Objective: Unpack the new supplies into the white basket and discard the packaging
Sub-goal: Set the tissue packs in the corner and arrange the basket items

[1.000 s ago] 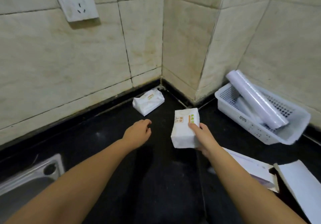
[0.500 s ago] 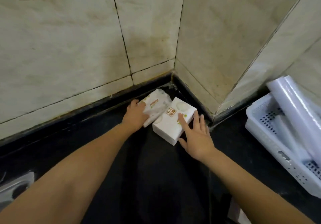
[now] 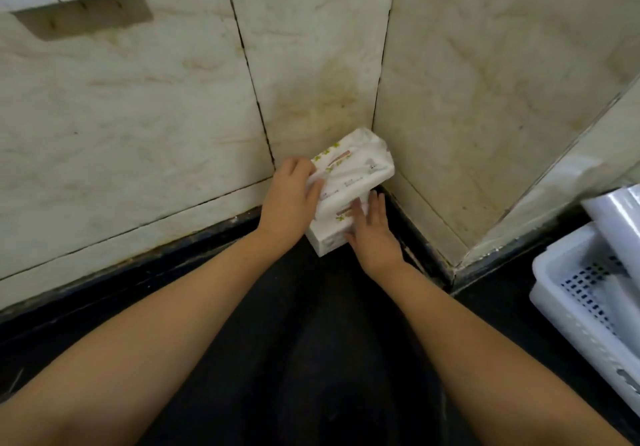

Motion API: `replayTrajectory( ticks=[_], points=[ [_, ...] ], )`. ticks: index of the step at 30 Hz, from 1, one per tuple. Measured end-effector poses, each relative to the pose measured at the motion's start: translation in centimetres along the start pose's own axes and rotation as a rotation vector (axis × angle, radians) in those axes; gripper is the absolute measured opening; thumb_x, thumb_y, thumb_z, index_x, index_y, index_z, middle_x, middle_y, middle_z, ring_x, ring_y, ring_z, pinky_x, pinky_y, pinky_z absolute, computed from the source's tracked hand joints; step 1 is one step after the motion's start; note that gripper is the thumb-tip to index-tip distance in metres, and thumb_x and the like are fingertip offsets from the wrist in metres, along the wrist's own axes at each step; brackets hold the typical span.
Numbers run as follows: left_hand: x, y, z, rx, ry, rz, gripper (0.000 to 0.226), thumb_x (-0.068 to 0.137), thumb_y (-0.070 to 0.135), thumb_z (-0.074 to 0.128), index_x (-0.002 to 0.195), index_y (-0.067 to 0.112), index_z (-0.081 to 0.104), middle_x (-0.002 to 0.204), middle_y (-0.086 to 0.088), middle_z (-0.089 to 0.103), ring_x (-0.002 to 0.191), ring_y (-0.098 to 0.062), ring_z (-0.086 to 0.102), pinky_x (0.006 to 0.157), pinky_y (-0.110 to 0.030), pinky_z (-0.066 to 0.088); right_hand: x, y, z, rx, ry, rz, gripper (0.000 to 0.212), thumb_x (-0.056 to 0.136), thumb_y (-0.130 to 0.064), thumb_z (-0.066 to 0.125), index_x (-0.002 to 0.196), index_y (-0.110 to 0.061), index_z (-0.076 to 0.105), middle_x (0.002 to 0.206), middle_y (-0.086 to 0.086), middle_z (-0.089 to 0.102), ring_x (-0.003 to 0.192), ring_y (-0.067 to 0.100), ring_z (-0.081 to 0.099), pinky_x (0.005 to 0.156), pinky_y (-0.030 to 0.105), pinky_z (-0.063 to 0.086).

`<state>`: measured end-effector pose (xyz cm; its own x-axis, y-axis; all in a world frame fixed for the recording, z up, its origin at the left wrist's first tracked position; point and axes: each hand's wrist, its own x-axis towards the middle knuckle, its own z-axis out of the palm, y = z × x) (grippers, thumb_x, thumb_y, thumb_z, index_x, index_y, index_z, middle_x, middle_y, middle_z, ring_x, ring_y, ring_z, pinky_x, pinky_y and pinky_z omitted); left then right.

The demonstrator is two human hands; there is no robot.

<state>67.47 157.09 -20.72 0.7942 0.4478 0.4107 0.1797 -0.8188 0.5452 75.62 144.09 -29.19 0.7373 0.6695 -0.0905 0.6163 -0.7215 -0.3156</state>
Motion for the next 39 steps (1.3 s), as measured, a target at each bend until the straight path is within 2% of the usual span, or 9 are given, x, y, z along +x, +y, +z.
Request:
replayTrajectory(
  ticks=[5,10,13,15,19,22,30,34,39],
  points=[
    [-0.6,-0.3,3.3,0.155,-0.169,-0.141,0.022,0.093,0.014,0.05,0.11,0.0,0.053,0.124,-0.02,0.047,0.111,-0.033,0.046,0.081,-0.042,0.048,-0.2,-0.2,-0.4,0.395,0.09,0.186,0.085,0.093,-0.028,0.055,0.149,-0.003,-0.004,0.16,0.013,-0.003,0.148,0.025,0.008,0.118,0.035,0.023],
    [-0.8,0.1,3.7,0.201,-0.268,-0.25,0.035,0.094,0.014,0.047,0.127,0.004,0.044,0.139,-0.018,0.035,0.123,-0.032,0.037,0.093,-0.042,0.045,-4.2,2.0,-0.7,0.199,0.109,0.172,0.082,0.096,-0.041,0.043,0.148,0.003,-0.002,0.16,0.014,-0.005,0.147,0.019,0.01,0.113,0.024,0.026],
    [-1.0,1.6,2.5,0.262,-0.288,-0.161,0.055,0.092,0.022,0.053,0.141,0.012,0.03,0.15,-0.02,0.023,0.134,-0.035,0.027,0.109,-0.044,0.03,-6.3,2.7,-2.5,0.144,0.11,0.16,0.078,0.097,-0.041,0.04,0.149,0.002,0.001,0.161,0.012,0.002,0.148,0.019,0.008,0.116,0.023,0.016],
    [-1.8,3.2,1.3,0.322,-0.292,-0.012,0.063,0.091,0.028,0.053,0.145,0.015,0.024,0.152,-0.019,0.021,0.137,-0.035,0.024,0.112,-0.046,0.025,-8.2,2.9,-4.2,0.193,0.121,0.155,0.071,0.097,-0.038,0.043,0.15,-0.004,0.011,0.159,0.011,0.014,0.145,0.021,0.019,0.116,0.029,0.022],
    [-4.9,6.9,-0.2,0.188,-0.363,0.253,0.057,0.09,0.025,0.056,0.141,0.014,0.034,0.145,-0.014,0.038,0.133,-0.031,0.034,0.11,-0.041,0.029,-14.0,3.9,-7.7,0.226,0.2,0.146,0.044,0.096,-0.034,0.046,0.136,-0.014,0.046,0.133,0.008,0.05,0.118,0.025,0.053,0.092,0.04,0.049],
    [-7.9,9.9,-0.1,0.089,-0.44,0.353,0.048,0.091,0.026,0.053,0.136,0.015,0.04,0.137,-0.009,0.047,0.126,-0.025,0.043,0.105,-0.038,0.038,-19.3,5.6,-9.6,0.189,0.245,0.185,0.031,0.095,-0.031,0.047,0.12,-0.017,0.058,0.117,0.006,0.059,0.103,0.023,0.06,0.085,0.039,0.052],
    [-12.3,20.1,6.6,-0.039,-0.538,0.638,0.039,0.09,0.022,0.051,0.128,0.013,0.051,0.128,-0.007,0.055,0.119,-0.02,0.05,0.103,-0.034,0.039,-28.3,16.6,-13.9,0.244,0.395,0.489,0.03,0.093,-0.015,0.047,0.118,-0.014,0.064,0.119,0.01,0.065,0.102,0.026,0.063,0.087,0.032,0.048],
    [-10.1,24.2,11.7,-0.072,-0.605,0.604,0.027,0.091,0.016,0.049,0.116,0.009,0.059,0.118,-0.008,0.062,0.109,-0.022,0.055,0.096,-0.035,0.043,-28.1,23.6,-14.6,0.314,0.274,0.605,0.034,0.095,-0.008,0.039,0.119,-0.01,0.064,0.121,0.01,0.067,0.1,0.025,0.064,0.08,0.021,0.043],
    [-7.6,27.1,17.7,-0.085,-0.734,0.433,0.025,0.094,0.015,0.043,0.101,0.004,0.065,0.103,-0.013,0.066,0.096,-0.024,0.058,0.089,-0.042,0.047,-24.9,27.3,-12.7,0.355,0.011,0.507,0.032,0.093,-0.009,0.039,0.113,-0.003,0.064,0.118,0.015,0.066,0.107,0.033,0.06,0.087,0.034,0.046]
  ],
)
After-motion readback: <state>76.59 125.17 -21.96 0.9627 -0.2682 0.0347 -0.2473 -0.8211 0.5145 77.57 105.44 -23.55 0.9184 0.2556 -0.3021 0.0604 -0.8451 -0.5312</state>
